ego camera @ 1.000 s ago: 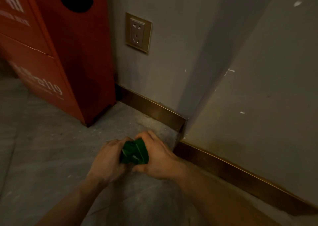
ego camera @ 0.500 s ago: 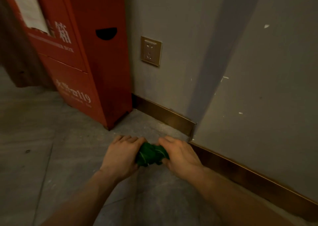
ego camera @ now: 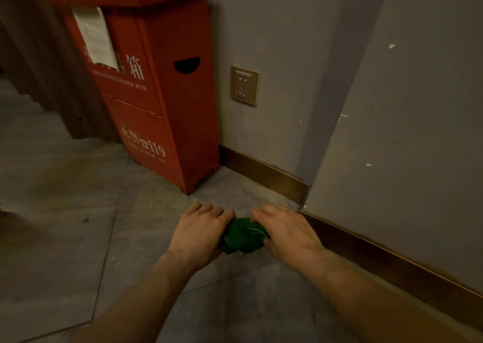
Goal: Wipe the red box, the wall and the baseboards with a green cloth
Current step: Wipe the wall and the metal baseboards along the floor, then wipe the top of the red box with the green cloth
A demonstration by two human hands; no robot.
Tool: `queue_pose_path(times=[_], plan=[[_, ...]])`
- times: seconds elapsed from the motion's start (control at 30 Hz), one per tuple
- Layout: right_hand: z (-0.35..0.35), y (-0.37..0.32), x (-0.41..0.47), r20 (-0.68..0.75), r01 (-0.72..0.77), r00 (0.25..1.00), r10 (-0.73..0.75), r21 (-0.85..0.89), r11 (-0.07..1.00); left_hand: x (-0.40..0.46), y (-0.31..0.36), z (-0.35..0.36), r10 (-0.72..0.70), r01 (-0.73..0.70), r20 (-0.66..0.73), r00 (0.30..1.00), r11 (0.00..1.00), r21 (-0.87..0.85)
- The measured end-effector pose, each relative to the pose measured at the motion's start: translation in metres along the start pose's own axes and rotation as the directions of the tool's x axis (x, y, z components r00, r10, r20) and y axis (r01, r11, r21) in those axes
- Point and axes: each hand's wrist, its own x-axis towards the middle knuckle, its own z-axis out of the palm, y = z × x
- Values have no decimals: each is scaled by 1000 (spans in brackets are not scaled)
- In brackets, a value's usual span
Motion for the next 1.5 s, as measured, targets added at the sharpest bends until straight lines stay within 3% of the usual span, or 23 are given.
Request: queue_pose_path(times=[0.33, 0.6, 0.73, 0.97, 1.27, 1.5], plan=[[-18, -2, -22, 85, 6, 996, -9, 29, 1000, -13, 25, -26, -43, 41, 79, 996, 999, 27], [-108, -33, -58, 224, -19, 975, -2, 92, 996, -43, 58, -127, -91, 95, 232, 968, 995, -7], [-201, -53, -67, 252, -12, 968, -15, 106, 994, -44, 71, -221, -127, 147, 276, 953, 988, -55], [-428, -97, -81, 291, -67, 956, 25, 137, 988, -33, 104, -444, -189, 233, 283, 940, 964, -131], [-677, -137, -106, 192, 46, 979, -66, 108, 993, -27, 150, -692, -341, 350, 127, 931, 935, -62], [-805, -157, -117, 88, 116, 988, -124, 87, 989, -24, 173, -815, -417, 417, 3, 909, 908, -37]])
